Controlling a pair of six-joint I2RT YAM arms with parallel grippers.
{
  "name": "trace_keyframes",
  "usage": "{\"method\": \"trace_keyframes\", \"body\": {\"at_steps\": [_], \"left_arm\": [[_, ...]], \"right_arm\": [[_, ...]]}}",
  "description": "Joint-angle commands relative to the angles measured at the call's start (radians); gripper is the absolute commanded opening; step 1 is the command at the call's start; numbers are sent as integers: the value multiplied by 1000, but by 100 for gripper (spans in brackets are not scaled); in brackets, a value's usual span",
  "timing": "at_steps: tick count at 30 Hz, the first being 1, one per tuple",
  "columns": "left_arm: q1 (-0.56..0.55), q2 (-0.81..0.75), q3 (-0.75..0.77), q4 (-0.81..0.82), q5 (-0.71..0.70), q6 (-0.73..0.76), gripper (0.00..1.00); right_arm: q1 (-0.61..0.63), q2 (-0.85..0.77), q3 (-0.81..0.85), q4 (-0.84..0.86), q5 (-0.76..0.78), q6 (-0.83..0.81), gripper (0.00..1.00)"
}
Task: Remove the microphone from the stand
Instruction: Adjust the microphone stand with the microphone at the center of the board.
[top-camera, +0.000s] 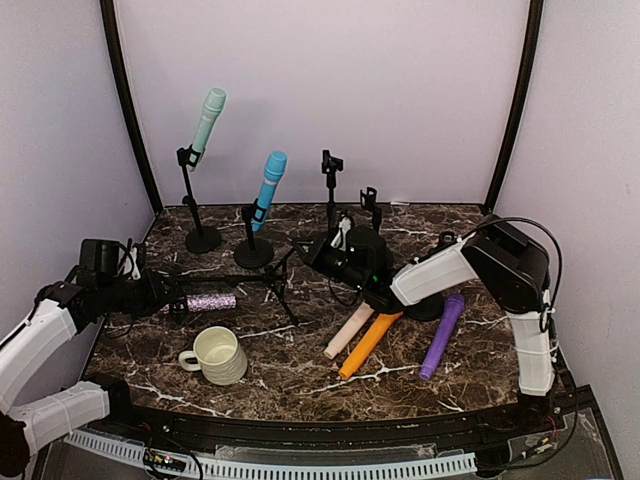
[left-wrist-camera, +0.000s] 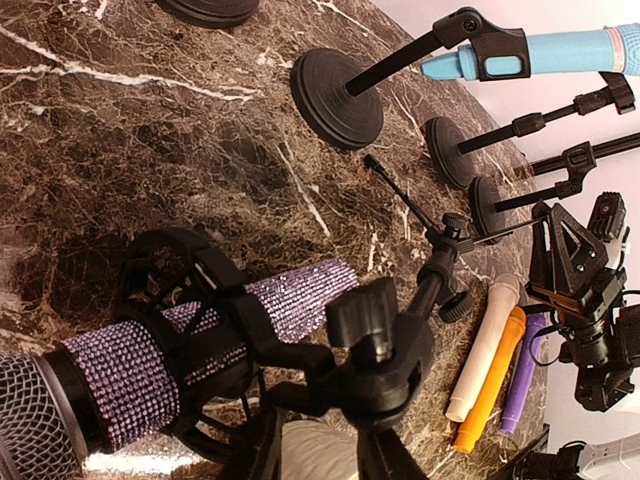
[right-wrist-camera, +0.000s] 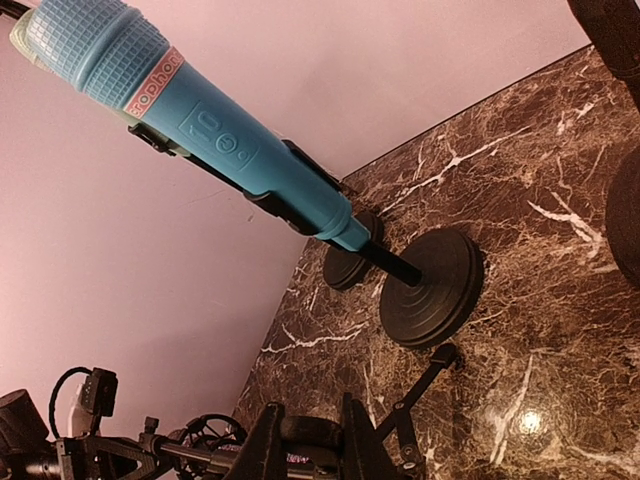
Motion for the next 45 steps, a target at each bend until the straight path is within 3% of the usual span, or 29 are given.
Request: {"method": "trace_keyframes", "body": {"at_steps": [1, 18, 22, 25, 36, 45], "left_arm": [[-13, 26, 24, 12, -40, 49, 29], [-24, 36, -4, 43, -77, 153, 34], [-27, 32, -8, 48, -92, 161, 34], [-33, 40, -7, 52, -105, 169, 27], [-50, 100, 2, 64, -125, 197, 31], [-52, 96, 18, 74, -136, 193, 10]], "right_arm": [[-14, -36, -12, 31, 20, 48, 0], [-14, -28, -7, 39, 8, 58, 0], [-13, -25, -4, 42, 5, 62, 0], [-14, -23, -4, 42, 4, 62, 0], [-14, -17, 0, 48, -2, 69, 0], [-15, -15, -2, 48, -5, 70, 0]]}}
